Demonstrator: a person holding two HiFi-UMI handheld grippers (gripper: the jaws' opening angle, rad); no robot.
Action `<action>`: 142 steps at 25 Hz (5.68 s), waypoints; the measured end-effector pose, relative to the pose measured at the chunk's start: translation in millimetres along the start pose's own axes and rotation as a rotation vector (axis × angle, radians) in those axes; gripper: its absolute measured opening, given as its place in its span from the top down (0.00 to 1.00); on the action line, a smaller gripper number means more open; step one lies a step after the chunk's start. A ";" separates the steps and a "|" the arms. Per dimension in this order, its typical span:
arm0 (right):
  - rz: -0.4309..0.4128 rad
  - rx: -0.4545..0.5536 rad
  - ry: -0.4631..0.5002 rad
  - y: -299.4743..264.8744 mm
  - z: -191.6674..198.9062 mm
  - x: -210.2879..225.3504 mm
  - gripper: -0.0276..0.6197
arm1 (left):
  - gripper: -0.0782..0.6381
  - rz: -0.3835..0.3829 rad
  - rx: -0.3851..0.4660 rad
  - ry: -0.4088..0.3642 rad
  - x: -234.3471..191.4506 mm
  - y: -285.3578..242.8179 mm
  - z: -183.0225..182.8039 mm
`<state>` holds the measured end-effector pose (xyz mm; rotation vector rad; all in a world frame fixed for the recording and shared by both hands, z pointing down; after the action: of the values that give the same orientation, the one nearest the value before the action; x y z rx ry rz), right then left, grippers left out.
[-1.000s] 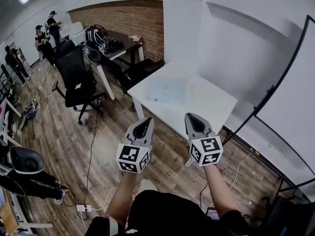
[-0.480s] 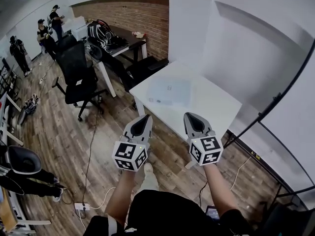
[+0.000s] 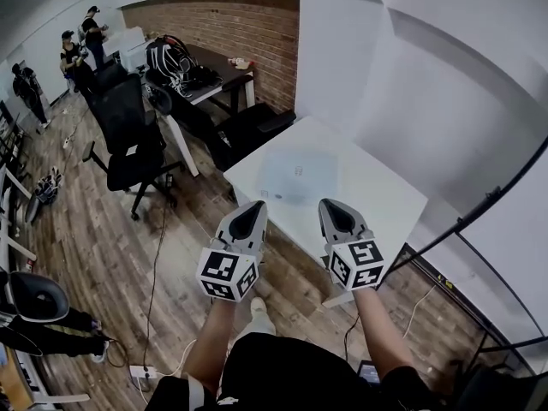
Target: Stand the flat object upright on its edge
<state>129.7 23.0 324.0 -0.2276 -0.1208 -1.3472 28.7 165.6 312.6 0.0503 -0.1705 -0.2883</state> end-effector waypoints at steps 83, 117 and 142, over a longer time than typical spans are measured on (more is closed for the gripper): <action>-0.021 -0.800 0.082 -306.5 215.7 208.9 0.70 | 0.87 0.102 -0.477 0.354 -129.2 -208.1 309.9; 0.101 -0.887 0.006 -313.6 236.4 292.7 0.56 | 0.87 0.122 -0.531 0.485 -104.4 -195.5 344.0; -0.069 -0.933 0.110 -327.2 253.0 226.9 0.57 | 0.49 -0.115 -0.519 0.696 -131.7 -143.6 379.9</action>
<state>-128.0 -200.9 649.6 -0.9333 0.6143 -1.4014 -201.9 56.3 654.9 -0.3532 0.6017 -0.4067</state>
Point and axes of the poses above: the fingertips, and each gripper's own axes: y backward along the fingers, x to its right, z out of its underside, the point moved 4 cm from there along y, backward along the fingers, and after that the axes turned 12 degrees about -y, right-handed, at the moved point
